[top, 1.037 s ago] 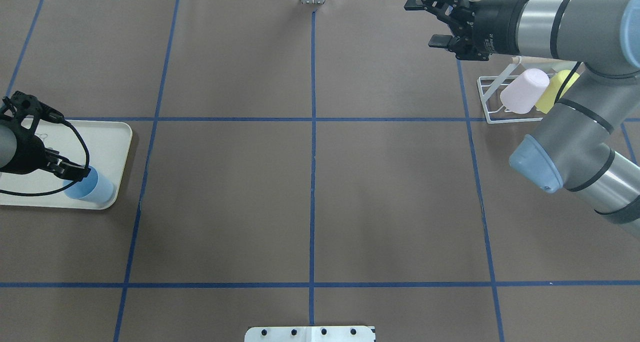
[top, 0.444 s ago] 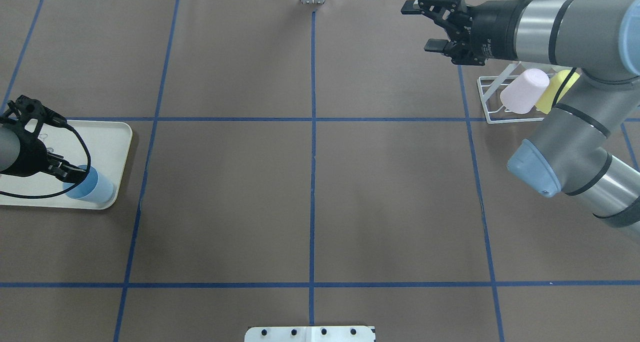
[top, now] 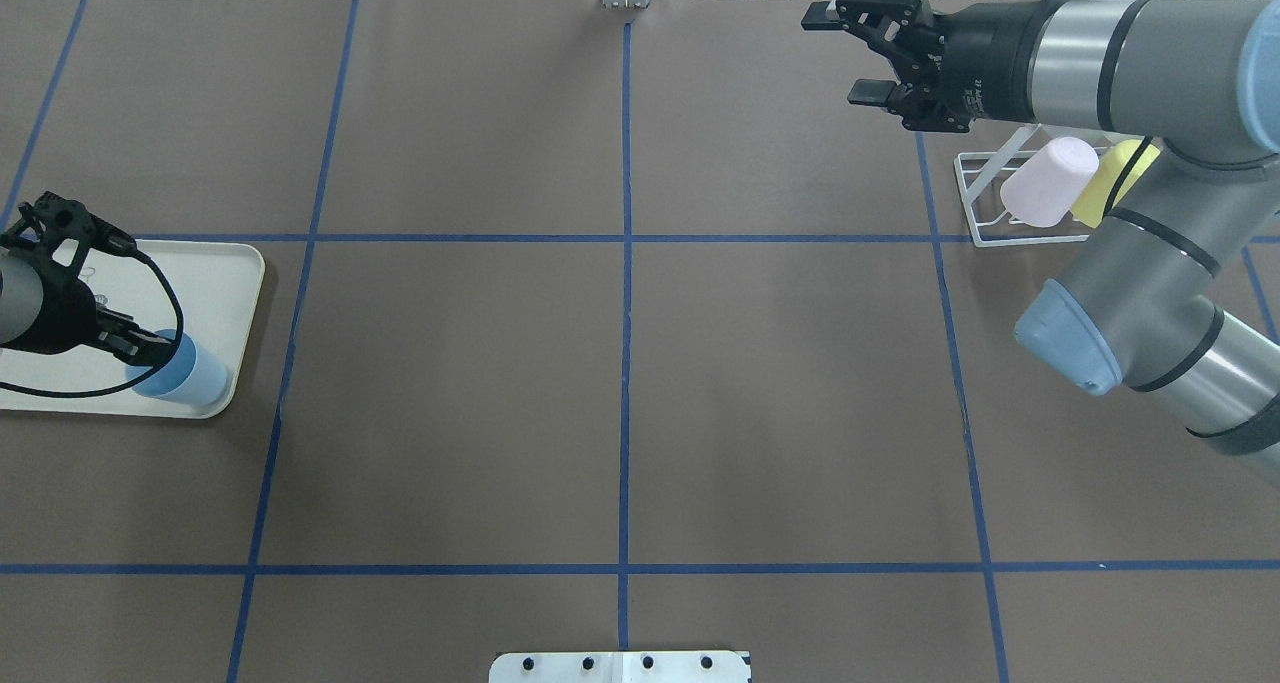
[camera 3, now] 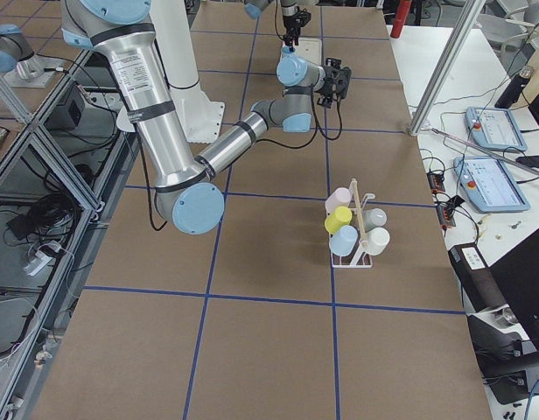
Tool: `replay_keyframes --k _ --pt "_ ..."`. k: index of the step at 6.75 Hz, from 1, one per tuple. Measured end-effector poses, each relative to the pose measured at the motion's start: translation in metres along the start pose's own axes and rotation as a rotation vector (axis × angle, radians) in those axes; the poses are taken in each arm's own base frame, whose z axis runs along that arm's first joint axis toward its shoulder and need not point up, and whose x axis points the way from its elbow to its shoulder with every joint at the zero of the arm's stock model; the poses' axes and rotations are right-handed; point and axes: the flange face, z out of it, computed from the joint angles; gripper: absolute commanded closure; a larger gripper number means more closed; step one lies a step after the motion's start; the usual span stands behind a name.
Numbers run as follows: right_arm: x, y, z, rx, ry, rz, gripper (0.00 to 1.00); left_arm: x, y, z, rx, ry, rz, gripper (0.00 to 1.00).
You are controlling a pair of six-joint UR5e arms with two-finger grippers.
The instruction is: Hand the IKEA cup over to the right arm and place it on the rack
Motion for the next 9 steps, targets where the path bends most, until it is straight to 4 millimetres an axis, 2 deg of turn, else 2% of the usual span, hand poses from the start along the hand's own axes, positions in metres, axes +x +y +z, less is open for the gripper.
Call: replay_keyframes --k 4,5,9 --pt "-0.0001 0.0001 0.0000 0.000 -0.001 0.000 0.00 -0.0008 0.0012 0.0039 -0.007 -0.001 0.000 0.57" --pt "-0.0005 0.0001 0.0000 0.000 -0.002 0.000 0.00 -0.0006 0.0012 0.0044 -0.007 -0.001 0.000 0.63" --pt "-0.0032 0.0005 0.0008 0.000 -0.005 -0.001 0.00 -0.0011 0.0013 0.0037 -0.005 -0.005 0.000 1.00"
